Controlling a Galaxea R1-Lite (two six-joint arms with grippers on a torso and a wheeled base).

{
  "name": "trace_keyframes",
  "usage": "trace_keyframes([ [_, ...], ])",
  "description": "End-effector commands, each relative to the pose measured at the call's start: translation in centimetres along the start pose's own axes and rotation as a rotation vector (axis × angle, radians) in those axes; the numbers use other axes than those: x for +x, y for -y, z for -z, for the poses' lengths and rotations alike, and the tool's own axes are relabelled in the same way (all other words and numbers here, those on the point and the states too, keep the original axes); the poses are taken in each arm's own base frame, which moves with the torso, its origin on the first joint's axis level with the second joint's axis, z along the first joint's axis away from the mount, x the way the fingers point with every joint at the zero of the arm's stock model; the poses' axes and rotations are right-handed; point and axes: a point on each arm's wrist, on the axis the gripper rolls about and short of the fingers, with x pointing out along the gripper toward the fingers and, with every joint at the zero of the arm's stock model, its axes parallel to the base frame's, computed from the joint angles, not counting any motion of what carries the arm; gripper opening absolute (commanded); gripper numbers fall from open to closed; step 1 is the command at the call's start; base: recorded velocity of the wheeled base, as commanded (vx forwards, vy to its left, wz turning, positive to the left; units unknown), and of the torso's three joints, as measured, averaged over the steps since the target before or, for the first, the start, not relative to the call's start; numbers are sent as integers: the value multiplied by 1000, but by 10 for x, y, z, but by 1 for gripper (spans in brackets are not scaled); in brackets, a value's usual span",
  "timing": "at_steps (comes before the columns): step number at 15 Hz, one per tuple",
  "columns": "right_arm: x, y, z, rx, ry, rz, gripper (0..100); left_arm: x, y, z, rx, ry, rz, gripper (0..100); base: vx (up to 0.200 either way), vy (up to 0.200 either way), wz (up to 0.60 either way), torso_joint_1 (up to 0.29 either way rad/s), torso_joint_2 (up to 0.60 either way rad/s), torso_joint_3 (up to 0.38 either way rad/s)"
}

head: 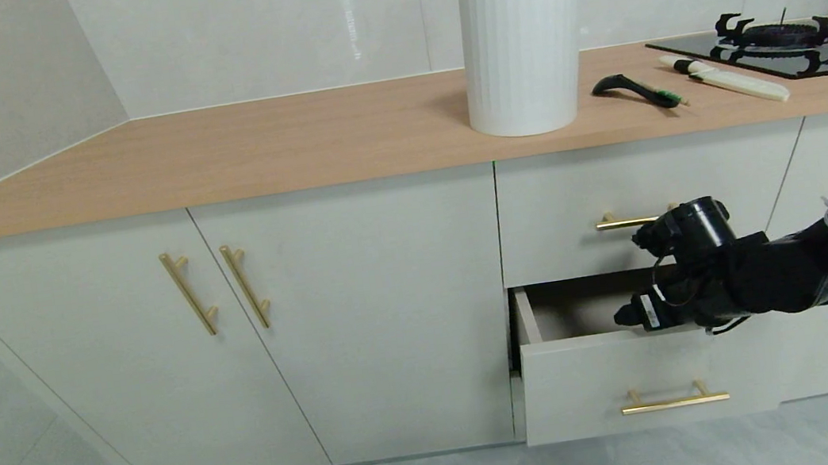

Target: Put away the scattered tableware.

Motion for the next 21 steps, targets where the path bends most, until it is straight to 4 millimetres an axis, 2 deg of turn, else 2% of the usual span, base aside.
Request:
trace_keyframes([
  [1, -34, 4, -7, -28, -59, -45, 100, 0, 0, 0, 0, -1, -1, 100, 0, 0, 0, 0, 0, 0],
  [2, -46, 5, -7, -59, -101, -71, 100, 0, 0, 0, 0, -1, -1, 100, 0, 0, 0, 0, 0, 0],
  [4, -58, 6, -2, -97, -180, -83, 100, 0, 0, 0, 0, -1, -1, 100, 0, 0, 0, 0, 0, 0],
  [7, -64, 4, 8, -177, -270, -93, 100, 0, 0, 0, 0, -1, -1, 100, 0, 0, 0, 0, 0, 0],
  [13, -77, 1, 35, -227, -517, -89, 100, 0, 0, 0, 0, -1, -1, 100, 0, 0, 0, 0, 0, 0],
  [19, -103, -9, 50, -316, -660, -111, 100, 0, 0, 0, 0, -1, -1, 100, 0, 0, 0, 0, 0, 0],
  [21, -112, -15, 62, -403, -782, -117, 100, 0, 0, 0, 0, -1, -1, 100, 0, 0, 0, 0, 0, 0],
])
